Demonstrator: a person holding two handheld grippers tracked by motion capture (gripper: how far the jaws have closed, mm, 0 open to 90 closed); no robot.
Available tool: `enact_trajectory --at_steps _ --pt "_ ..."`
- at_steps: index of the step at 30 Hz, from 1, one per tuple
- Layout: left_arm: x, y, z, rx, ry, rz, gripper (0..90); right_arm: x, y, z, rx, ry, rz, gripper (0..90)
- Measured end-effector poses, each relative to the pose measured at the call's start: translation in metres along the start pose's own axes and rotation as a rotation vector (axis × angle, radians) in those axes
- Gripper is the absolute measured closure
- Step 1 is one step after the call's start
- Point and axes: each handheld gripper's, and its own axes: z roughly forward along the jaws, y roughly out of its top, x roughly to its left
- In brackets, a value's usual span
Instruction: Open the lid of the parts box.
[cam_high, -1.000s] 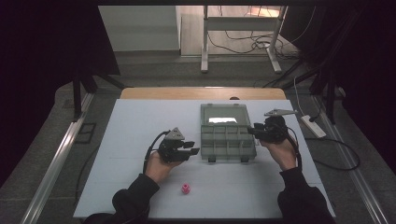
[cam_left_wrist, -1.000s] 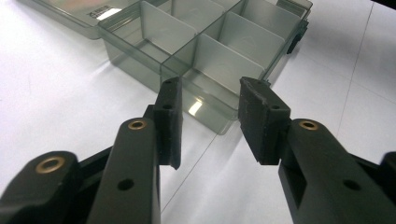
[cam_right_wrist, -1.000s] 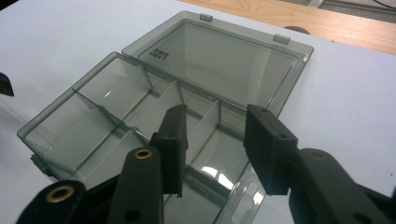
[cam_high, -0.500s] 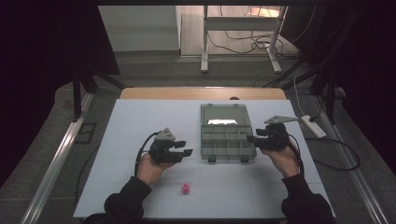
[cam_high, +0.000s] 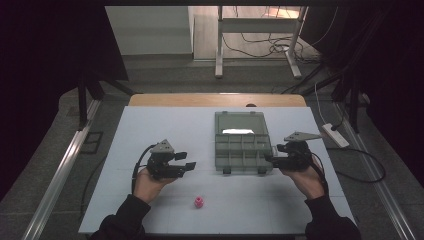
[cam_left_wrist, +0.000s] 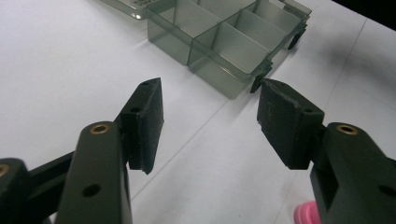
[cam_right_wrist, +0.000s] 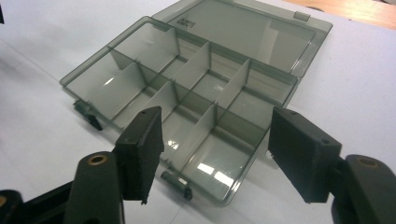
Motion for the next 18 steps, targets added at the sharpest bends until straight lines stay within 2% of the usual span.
enact_trajectory --at_steps 7,18 --pt "-0.001 -0.011 -0.016 -0.012 0.015 -0.019 38.3 0.008 -0.007 -0.008 0.002 0.016 -0.005 29.7" --pt "0.001 -0.031 -0.041 -0.037 0.042 -0.074 31.9 0.018 -0.019 -0.023 0.013 0.027 -0.026 19.8"
